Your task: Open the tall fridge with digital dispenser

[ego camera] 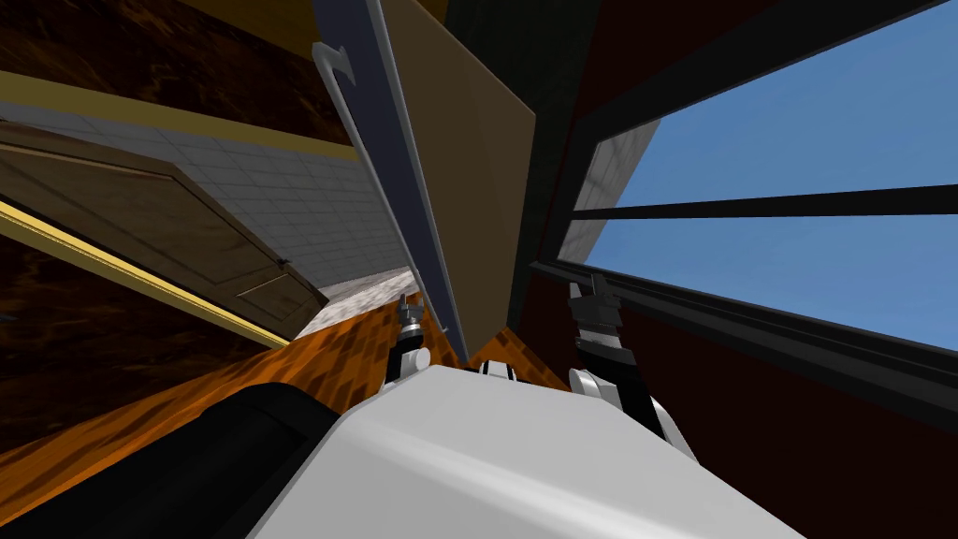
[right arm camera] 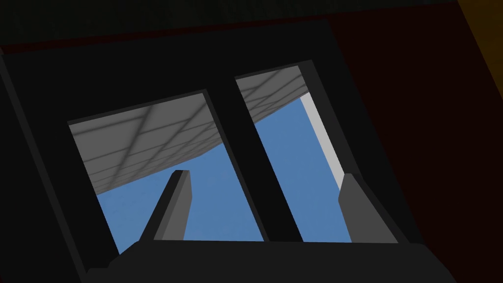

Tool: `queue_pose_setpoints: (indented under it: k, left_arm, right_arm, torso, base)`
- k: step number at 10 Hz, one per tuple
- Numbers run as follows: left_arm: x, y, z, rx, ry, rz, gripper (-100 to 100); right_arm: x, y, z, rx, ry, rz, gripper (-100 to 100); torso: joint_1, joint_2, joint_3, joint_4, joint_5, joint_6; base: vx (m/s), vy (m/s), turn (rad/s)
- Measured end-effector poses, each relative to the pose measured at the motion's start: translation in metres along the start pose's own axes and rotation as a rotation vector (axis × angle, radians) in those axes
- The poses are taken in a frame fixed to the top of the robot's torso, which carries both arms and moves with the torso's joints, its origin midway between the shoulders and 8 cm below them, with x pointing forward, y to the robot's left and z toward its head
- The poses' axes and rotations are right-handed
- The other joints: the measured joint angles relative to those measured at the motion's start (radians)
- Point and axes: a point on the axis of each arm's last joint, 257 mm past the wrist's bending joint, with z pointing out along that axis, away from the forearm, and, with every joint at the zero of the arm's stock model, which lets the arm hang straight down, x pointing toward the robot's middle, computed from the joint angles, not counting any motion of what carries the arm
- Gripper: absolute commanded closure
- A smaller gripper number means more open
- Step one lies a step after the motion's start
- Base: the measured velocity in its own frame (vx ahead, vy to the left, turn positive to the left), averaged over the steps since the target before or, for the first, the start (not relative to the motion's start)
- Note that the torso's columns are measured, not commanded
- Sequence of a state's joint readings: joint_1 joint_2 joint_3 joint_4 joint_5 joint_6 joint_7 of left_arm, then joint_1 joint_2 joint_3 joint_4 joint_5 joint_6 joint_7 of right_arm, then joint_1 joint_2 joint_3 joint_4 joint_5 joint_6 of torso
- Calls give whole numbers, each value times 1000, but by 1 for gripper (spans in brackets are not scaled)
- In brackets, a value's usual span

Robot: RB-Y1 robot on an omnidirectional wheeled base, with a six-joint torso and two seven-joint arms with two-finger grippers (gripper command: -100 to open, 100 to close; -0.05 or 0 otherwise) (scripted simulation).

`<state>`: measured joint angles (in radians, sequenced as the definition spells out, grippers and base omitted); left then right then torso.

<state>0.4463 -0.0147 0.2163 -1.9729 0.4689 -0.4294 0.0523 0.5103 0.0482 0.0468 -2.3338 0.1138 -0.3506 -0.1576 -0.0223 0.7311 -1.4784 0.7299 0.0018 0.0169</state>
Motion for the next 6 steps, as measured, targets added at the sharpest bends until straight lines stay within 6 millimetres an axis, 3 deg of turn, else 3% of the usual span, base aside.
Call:
queue_pose_setpoints:
  k: [1, 5, 6]
  left_arm:
    - [-2, 2, -2, 0, -13, -12, -100]
    - [-25, -16, 6, 27, -66, 4, -100]
    - [-26, -16, 7, 26, -68, 7, 100]
  right_arm:
    - [0, 0, 0, 0, 0, 0, 0]
    - [0, 0, 0, 0, 0, 0, 0]
    - [0, 0, 0, 0, 0, 0, 0]
  torso:
    - [0, 0, 0, 0, 0, 0]
    - [22, 0, -2, 7, -2, -12]
    - [21, 2, -1, 7, -2, -14]
  base:
    - [-2, 20, 58]
    - [-10, 37, -109]
    - [6, -16, 154]
